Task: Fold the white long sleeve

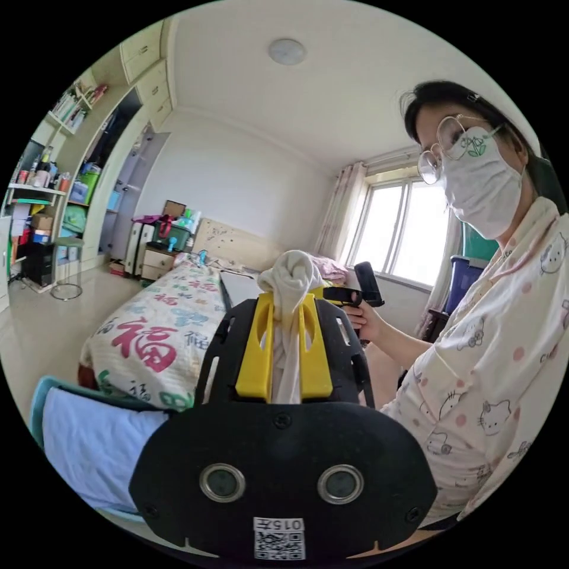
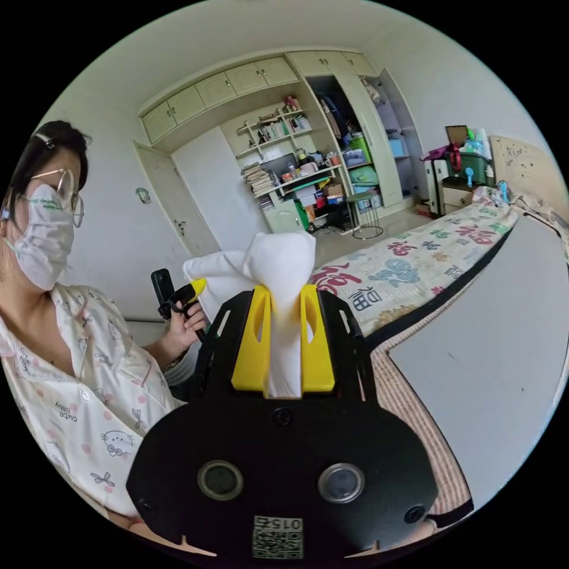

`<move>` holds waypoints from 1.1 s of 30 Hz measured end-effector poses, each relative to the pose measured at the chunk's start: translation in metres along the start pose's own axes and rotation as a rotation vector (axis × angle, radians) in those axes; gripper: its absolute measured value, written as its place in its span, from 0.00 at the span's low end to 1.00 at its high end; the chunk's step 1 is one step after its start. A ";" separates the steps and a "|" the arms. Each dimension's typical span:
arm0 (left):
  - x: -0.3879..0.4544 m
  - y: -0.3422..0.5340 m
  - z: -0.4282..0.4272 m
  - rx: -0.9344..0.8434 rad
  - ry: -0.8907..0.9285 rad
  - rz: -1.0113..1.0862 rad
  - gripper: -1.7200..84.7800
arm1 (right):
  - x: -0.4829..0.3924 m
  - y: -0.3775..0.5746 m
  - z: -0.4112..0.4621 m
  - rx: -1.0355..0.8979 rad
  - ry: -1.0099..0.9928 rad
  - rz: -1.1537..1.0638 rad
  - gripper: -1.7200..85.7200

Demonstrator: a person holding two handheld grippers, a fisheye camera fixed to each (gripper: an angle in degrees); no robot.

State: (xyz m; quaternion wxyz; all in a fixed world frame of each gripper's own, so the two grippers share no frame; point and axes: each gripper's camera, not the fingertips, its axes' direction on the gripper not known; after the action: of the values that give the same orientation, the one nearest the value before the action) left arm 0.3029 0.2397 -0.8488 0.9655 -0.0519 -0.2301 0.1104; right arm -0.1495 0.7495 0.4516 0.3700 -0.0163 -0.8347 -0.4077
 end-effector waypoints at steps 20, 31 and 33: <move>-0.224 0.009 0.154 0.070 -1.065 -0.539 0.12 | -0.130 -0.124 0.190 -0.079 -0.011 0.092 0.05; -0.279 -0.007 0.476 -0.381 -0.865 -0.360 0.13 | -0.312 -0.037 -0.102 0.712 0.182 0.006 0.01; -0.284 0.009 0.503 -0.412 -0.907 -0.363 0.13 | -0.347 -0.021 -0.132 0.819 0.235 -0.039 0.01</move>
State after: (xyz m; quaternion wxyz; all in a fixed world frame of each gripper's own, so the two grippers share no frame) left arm -0.1751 0.2058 -0.5256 0.7423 -0.1469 -0.6469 -0.0949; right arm 0.1758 0.7393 0.2706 0.4307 0.1945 -0.8799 -0.0484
